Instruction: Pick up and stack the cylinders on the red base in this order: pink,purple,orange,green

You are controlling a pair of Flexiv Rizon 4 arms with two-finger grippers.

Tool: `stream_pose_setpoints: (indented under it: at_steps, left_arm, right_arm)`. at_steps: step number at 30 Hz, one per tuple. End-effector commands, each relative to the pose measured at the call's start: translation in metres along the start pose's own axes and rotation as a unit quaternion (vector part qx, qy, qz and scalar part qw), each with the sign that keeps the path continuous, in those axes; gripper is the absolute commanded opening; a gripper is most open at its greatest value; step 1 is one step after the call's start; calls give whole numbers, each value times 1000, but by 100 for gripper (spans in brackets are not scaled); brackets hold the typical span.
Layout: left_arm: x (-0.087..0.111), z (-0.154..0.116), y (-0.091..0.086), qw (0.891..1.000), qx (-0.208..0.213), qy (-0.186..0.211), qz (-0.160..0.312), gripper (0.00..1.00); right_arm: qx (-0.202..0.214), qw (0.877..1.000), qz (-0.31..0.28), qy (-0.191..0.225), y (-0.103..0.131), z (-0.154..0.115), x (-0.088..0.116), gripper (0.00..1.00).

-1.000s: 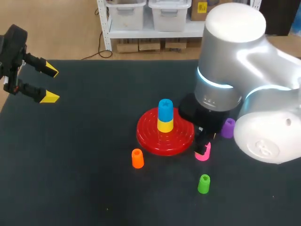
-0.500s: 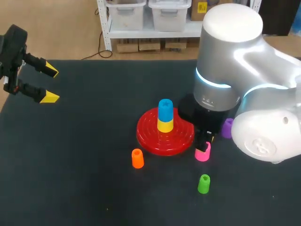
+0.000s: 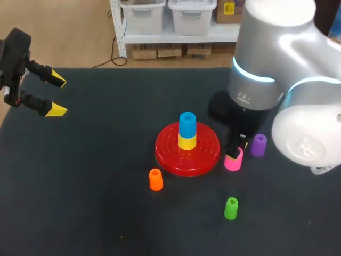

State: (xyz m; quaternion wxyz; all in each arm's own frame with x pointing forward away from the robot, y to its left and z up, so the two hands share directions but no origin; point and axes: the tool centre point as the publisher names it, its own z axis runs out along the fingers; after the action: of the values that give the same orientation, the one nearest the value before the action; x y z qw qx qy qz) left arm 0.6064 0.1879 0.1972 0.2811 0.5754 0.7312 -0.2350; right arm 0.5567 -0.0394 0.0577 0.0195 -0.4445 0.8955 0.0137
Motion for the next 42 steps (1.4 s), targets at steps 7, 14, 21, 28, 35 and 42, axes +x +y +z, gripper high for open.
stream_pose_setpoints:
  at_steps: [7, 14, 21, 28, 35, 42]
  left_arm:
    - [2, 0, 0, 1000, 0, -2, 2, 100]
    - [2, 0, 0, 1000, 0, -2, 2, 100]
    - [2, 0, 0, 1000, 0, -2, 2, 100]
    - [2, 0, 0, 1000, 0, -2, 2, 100]
    - [2, 0, 0, 1000, 0, -2, 2, 100]
    - [2, 0, 0, 1000, 0, -2, 2, 100]
  right_arm:
    - [-1, 1000, 0, -2, 0, -3, 3, 0]
    - [-1, 1000, 0, -2, 0, -3, 3, 0]
    - [6, 1000, -14, 14, -3, -34, -15, 0]
    - [26, 999, -10, 30, -10, -82, -47, 0]
    - [43, 998, -35, 32, -6, -101, -97, 0]
    - [39, 998, -43, 35, -4, -94, -127, 0]
